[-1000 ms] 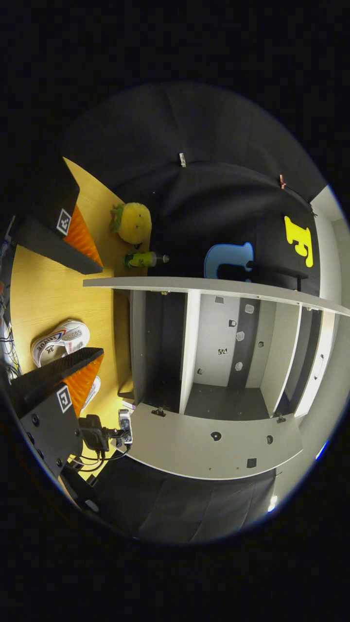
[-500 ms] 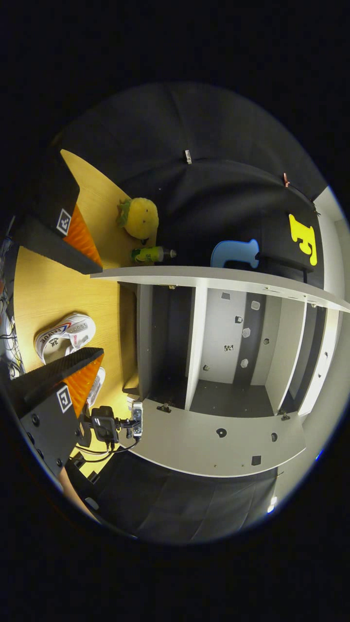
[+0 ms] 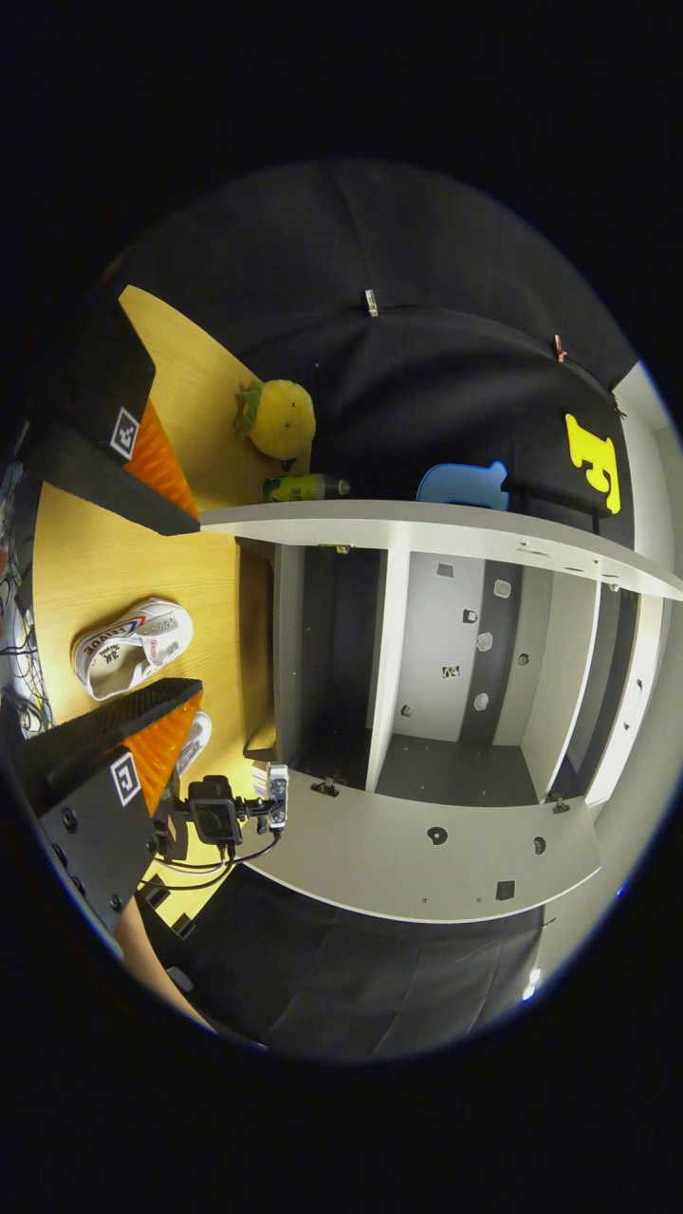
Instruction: Grab one shoe with the right hand and put it into the shoe cabinet, grab the other shoe with the left hand and put it into the shoe cabinet; then close the right door with the right hand and the left door with the left hand.
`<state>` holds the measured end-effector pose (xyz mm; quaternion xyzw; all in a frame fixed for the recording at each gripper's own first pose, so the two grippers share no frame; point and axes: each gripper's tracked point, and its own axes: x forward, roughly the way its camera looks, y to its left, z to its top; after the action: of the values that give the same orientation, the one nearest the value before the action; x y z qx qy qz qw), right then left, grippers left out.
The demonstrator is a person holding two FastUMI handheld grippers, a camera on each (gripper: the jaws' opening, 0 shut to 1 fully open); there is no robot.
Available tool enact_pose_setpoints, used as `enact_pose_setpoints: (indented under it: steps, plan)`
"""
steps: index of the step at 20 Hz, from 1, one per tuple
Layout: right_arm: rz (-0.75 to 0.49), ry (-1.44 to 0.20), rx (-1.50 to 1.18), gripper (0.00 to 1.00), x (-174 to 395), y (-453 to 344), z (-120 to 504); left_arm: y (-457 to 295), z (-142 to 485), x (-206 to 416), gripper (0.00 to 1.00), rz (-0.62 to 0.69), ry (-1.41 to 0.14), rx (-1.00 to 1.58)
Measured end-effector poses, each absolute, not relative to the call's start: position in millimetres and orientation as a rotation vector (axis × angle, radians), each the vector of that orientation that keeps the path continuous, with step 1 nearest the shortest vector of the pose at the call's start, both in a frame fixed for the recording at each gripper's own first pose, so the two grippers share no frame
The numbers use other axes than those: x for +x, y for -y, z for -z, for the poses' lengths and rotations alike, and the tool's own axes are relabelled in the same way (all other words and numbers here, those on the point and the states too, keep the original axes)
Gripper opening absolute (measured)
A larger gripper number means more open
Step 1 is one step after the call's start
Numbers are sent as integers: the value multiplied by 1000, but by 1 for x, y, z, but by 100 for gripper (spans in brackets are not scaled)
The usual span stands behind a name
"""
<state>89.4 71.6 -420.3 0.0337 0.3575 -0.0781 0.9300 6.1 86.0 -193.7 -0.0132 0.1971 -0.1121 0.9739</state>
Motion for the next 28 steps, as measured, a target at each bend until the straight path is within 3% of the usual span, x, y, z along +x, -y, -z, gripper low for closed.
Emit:
enact_pose_setpoints:
  steps: [11,21,28]
  plan:
    - [96,-597,-30,5,85,-79,334,-79,182,9,95,250,-369,-13]
    - [42,-340,-115,5,127,-96,150,-84,162,11,95,256,-298,15]
    - [5,-204,-128,4,199,-103,41,-82,140,20,95,219,-256,12]
